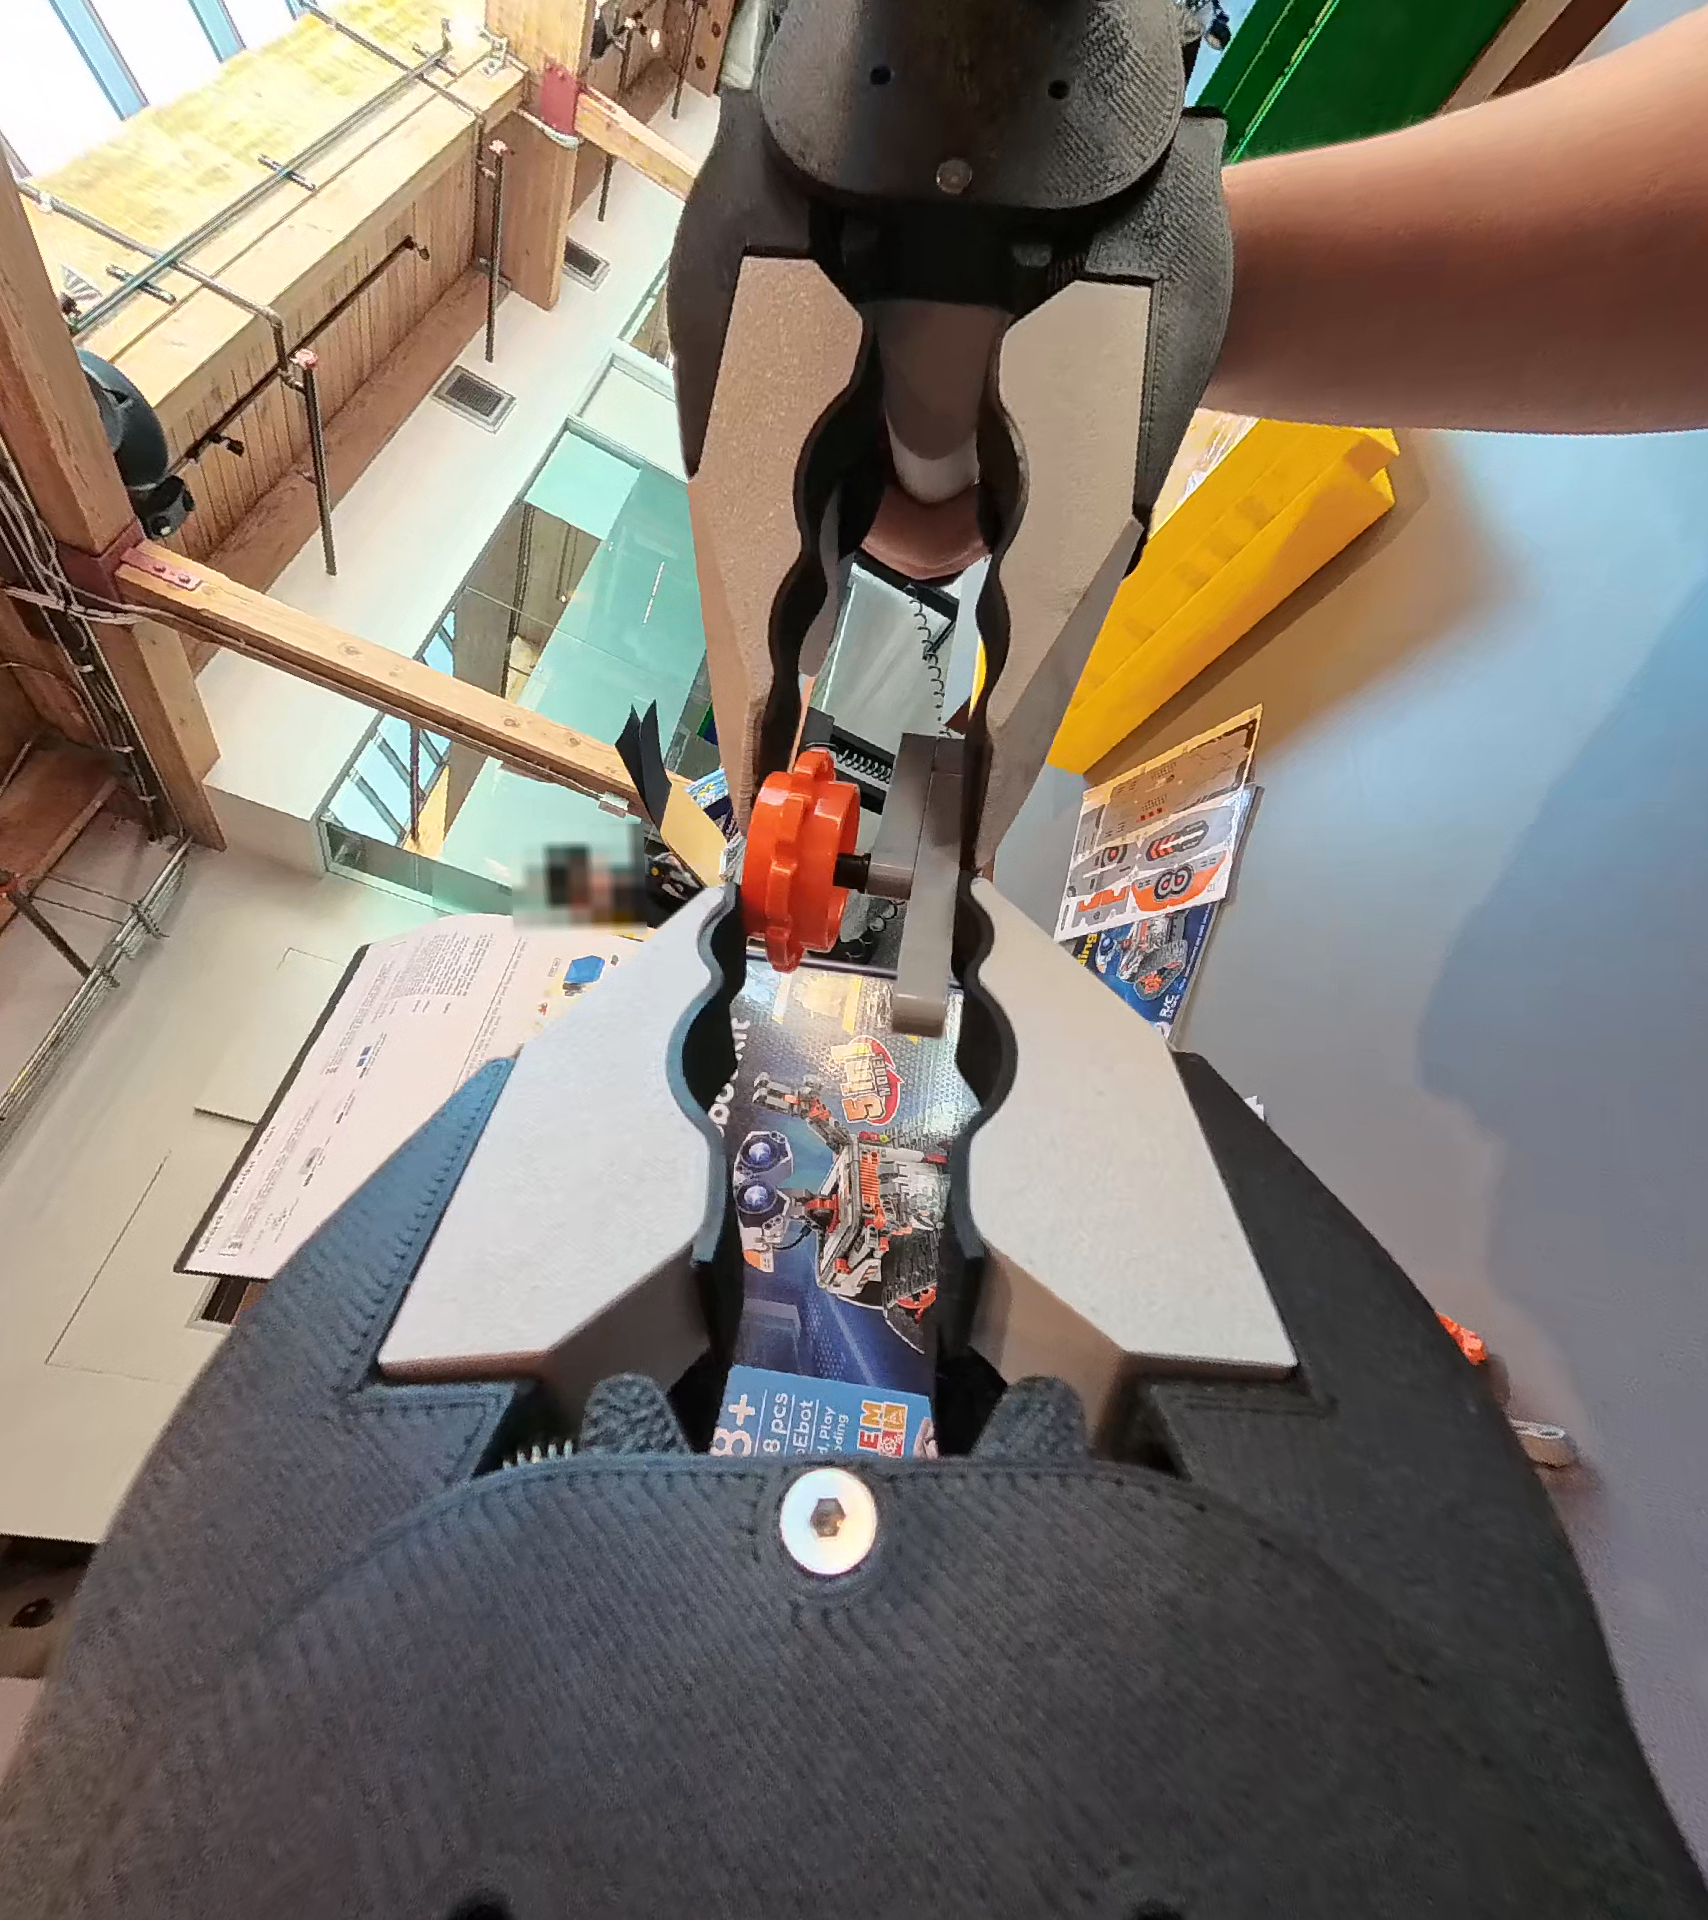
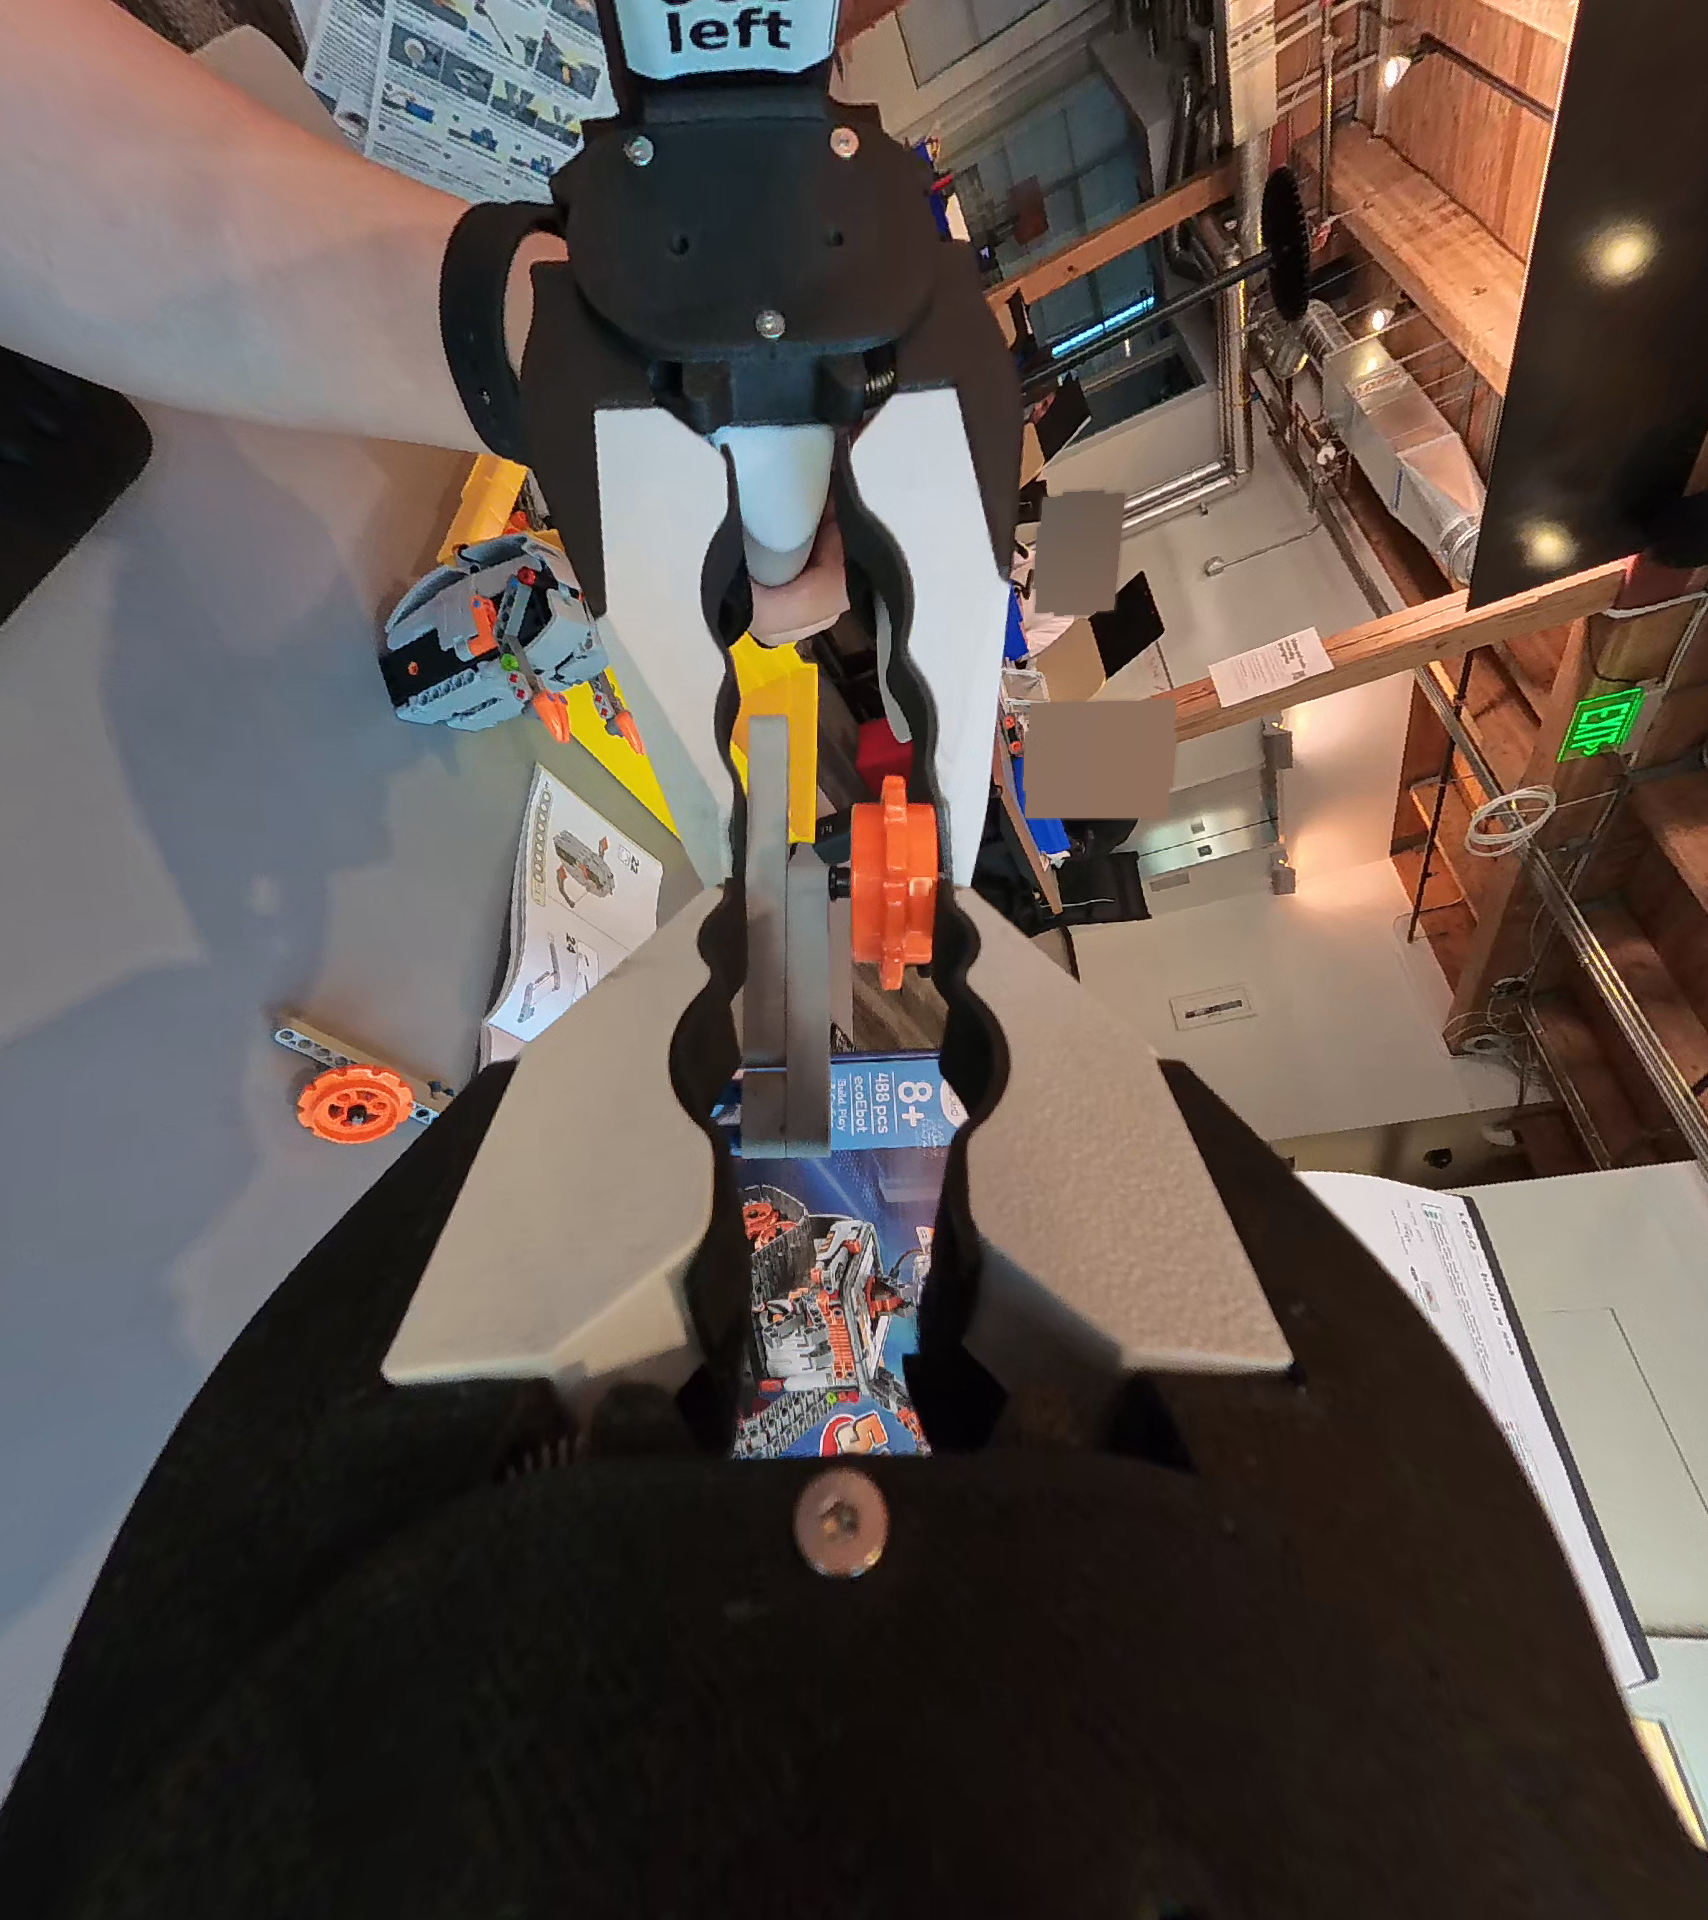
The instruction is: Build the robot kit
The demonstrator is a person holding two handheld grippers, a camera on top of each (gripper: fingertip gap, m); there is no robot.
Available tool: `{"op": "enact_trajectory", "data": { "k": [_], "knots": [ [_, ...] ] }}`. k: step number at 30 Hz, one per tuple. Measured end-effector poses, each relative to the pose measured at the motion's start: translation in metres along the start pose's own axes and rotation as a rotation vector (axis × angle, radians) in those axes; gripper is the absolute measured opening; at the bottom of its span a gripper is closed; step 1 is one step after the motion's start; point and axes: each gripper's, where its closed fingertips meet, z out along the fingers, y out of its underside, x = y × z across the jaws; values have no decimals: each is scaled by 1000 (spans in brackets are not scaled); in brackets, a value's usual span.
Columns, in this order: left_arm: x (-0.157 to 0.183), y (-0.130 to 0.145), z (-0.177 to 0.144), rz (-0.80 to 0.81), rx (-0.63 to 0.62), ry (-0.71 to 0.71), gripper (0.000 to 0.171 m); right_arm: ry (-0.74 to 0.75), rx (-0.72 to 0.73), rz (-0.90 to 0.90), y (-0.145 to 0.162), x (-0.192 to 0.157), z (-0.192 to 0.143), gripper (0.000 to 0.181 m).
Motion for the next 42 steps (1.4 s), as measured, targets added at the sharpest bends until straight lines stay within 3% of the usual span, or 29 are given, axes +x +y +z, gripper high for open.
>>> {"op": "enact_trajectory", "data": {
  "k": [37,42],
  "knots": [
    [-2,1,-4,-36,-11,19,38,2,44,3,2,1,0,37],
    [-7,8,-4,-180,-5,50,38,36,16,5,12,8,-1,37]
  ]
}}
